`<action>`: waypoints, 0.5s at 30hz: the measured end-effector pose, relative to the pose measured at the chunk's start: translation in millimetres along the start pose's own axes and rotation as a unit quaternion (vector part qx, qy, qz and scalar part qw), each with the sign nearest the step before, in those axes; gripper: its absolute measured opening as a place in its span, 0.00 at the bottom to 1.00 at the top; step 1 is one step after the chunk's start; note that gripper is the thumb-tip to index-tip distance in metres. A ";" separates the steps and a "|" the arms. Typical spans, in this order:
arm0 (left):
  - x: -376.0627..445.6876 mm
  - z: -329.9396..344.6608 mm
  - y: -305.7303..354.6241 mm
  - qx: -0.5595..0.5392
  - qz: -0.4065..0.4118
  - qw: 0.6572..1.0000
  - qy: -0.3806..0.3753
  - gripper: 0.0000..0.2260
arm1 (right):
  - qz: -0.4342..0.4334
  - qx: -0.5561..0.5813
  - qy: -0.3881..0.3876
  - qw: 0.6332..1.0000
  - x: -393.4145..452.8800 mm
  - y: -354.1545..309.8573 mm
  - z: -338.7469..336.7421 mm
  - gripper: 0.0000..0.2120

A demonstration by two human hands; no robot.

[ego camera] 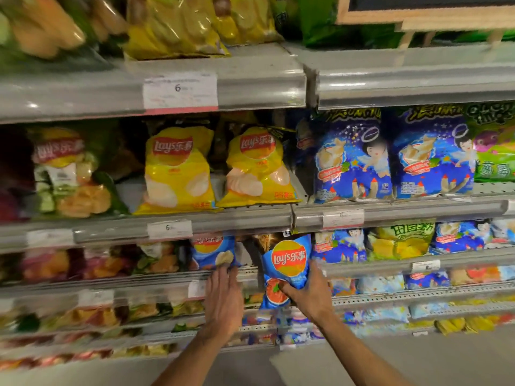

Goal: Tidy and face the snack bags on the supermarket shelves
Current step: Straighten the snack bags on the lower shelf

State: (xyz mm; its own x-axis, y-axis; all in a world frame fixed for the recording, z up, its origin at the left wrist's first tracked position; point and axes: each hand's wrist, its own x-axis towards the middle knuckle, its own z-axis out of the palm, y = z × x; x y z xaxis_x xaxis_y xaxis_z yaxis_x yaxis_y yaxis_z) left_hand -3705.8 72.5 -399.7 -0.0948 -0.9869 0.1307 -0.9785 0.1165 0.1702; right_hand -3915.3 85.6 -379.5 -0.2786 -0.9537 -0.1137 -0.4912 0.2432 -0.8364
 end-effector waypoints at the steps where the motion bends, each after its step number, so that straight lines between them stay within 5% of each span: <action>1: -0.1 0.8 -5.6 0.006 0.004 1.000 -0.009 0.27 | -0.004 -0.010 0.003 1.000 7.4 -8.3 5.6 0.34; 9: 4.0 6.9 -17.6 0.028 0.023 0.998 -0.053 0.30 | -0.004 -0.085 0.056 0.995 64.1 -54.7 33.1 0.30; 15: 4.4 4.8 -18.4 0.012 0.029 0.998 -0.049 0.30 | -0.004 -0.031 0.077 0.997 77.0 -46.6 52.2 0.27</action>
State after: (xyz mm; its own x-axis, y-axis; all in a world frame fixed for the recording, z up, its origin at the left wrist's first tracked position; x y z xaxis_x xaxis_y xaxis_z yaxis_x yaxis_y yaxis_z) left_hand -3689.1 65.4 -407.0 -0.1669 -0.9850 0.0436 -0.9749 0.1715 0.1419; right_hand -3870.8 -8.4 -377.3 -0.3957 -0.9182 -0.0197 -0.5423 0.2509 -0.8018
